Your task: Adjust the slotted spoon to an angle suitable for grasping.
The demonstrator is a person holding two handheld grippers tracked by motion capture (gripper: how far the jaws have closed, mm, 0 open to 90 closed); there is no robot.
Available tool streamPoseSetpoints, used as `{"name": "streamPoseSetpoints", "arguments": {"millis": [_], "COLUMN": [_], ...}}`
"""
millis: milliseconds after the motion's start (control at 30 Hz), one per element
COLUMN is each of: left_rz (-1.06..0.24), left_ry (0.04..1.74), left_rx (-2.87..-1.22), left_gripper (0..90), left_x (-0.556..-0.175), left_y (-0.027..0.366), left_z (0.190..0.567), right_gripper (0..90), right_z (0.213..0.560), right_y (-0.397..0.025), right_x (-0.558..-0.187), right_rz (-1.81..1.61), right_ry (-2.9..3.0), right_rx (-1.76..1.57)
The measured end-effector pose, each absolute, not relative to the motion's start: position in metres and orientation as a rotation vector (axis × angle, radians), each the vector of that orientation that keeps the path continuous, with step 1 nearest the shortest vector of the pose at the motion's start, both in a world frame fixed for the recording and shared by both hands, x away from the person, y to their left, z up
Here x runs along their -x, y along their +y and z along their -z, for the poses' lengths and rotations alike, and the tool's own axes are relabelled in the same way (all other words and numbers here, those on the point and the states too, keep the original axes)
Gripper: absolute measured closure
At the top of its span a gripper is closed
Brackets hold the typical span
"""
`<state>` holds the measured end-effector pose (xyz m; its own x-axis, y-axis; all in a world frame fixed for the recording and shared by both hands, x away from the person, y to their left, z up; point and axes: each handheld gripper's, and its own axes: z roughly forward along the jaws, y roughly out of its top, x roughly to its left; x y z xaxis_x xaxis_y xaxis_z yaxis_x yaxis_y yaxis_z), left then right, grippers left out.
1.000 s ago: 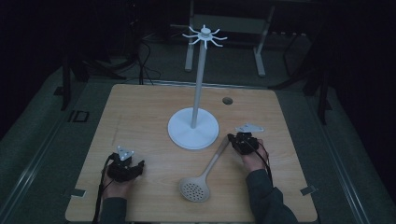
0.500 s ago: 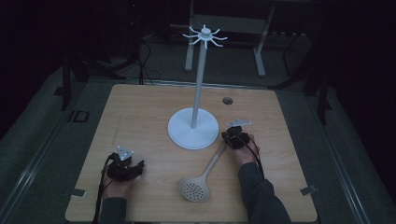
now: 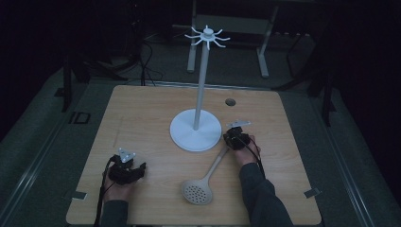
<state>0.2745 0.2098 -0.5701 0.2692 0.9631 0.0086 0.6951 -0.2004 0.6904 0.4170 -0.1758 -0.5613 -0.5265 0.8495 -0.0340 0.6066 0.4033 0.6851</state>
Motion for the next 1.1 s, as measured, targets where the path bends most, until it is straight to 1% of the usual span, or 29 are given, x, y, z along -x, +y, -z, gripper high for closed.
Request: {"name": "streamPoseSetpoints", "arguments": {"millis": [267,433,600,867,1100], "left_rz": [-0.608,-0.608,-0.610,-0.612,-0.616], "left_ry": [1.494,1.494,1.494,1.492,1.492], "left_rx": [-1.971,-1.972,-1.970,-1.973,-1.973], "left_gripper": [43.4,43.3,43.3,43.4,43.5], "left_x": [-0.274,-0.274,-0.274,-0.274,-0.273], "left_y": [0.210,0.210,0.210,0.209,0.209], "left_z": [0.570,0.570,0.570,0.570,0.570], "right_gripper": [90.0,90.0,90.0,90.0,90.0], "right_z": [0.558,0.555,0.555,0.555,0.555], "right_y": [-0.175,-0.182,-0.193,-0.226,-0.244], "right_x": [-0.414,-0.408,-0.398,-0.373,-0.356], "right_rz": [-0.791,-0.727,-0.701,-0.758,-0.804], "right_ry": [2.294,2.301,2.300,2.295,2.289], "right_rx": [-1.230,-1.238,-1.244,-1.287,-1.330]}}
